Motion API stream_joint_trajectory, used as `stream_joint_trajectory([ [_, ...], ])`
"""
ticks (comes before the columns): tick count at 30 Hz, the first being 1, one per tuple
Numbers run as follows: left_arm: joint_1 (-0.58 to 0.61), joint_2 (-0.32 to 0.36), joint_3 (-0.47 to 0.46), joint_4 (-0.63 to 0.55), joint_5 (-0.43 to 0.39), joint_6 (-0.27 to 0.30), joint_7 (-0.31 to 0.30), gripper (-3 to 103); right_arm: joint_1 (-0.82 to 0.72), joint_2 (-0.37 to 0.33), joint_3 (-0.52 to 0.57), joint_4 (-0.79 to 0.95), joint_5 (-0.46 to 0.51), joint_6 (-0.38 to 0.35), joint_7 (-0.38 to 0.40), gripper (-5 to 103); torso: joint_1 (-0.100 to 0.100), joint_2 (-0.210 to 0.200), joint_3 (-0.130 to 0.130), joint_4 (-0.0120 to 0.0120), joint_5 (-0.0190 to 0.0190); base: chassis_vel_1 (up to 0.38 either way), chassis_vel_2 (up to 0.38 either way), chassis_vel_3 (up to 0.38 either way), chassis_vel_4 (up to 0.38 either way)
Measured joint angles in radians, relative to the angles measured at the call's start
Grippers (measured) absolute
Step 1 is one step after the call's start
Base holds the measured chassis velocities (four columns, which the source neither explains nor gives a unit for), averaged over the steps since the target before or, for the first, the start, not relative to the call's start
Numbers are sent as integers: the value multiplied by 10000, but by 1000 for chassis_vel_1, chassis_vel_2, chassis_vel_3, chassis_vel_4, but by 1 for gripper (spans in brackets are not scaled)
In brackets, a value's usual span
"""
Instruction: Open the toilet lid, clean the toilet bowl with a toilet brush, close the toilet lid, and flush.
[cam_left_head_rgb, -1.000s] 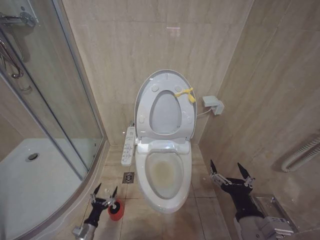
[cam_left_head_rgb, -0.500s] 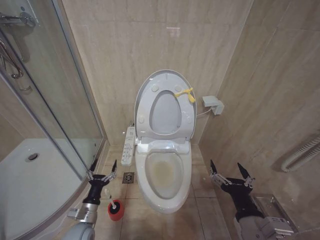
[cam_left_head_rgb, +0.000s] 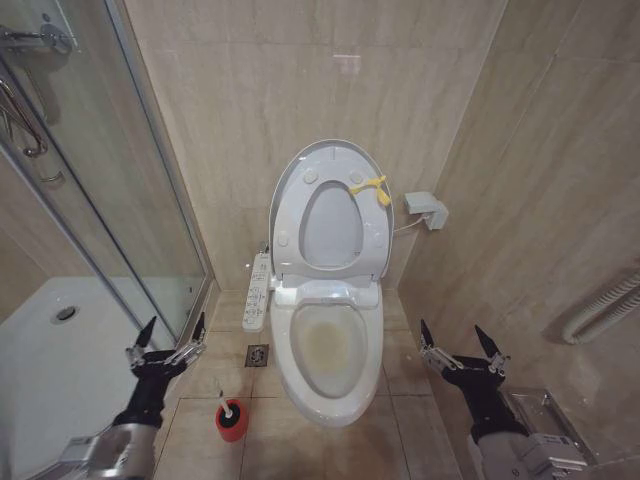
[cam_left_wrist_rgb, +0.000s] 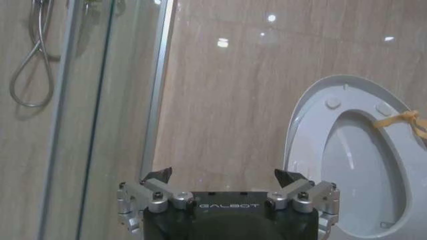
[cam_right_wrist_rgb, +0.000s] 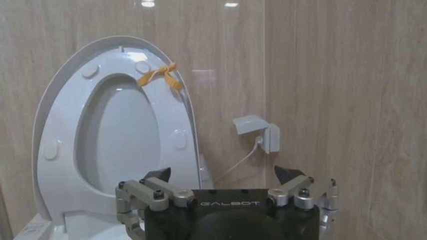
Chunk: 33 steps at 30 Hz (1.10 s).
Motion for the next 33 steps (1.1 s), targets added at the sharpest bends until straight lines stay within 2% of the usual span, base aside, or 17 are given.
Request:
stream_joint_trajectory([
  [1, 0, 0, 0, 0, 0, 0, 0, 100, 0, 0, 0, 0, 0, 0, 0, 100, 0, 0, 0, 0, 0, 0, 0, 0, 0],
  [3, 531, -152, -102, -635, 174, 392, -185, 100, 0, 0, 0, 0, 0, 0, 0, 100, 0, 0, 0, 0, 0, 0, 0, 0, 0],
  [15, 1902, -470, 251, -1770, 1015, 1084, -729, 100, 0, 0, 0, 0, 0, 0, -1, 100, 0, 0, 0, -1, 0, 0, 0, 0, 0],
  [22, 2354, -525, 370, -2014, 1284, 1127, -730, 100, 0, 0, 0, 0, 0, 0, 0, 100, 0, 0, 1, -1, 0, 0, 0, 0, 0],
  [24, 2532, -575, 498, -2015, 1564, 1016, -613, 100, 0, 0, 0, 0, 0, 0, 0, 100, 0, 0, 1, 0, 0, 0, 0, 0, 0],
  [33, 2675, -642, 760, -2000, 1888, 847, -343, 100, 0, 0, 0, 0, 0, 0, 0, 100, 0, 0, 1, 0, 0, 0, 0, 0, 0],
])
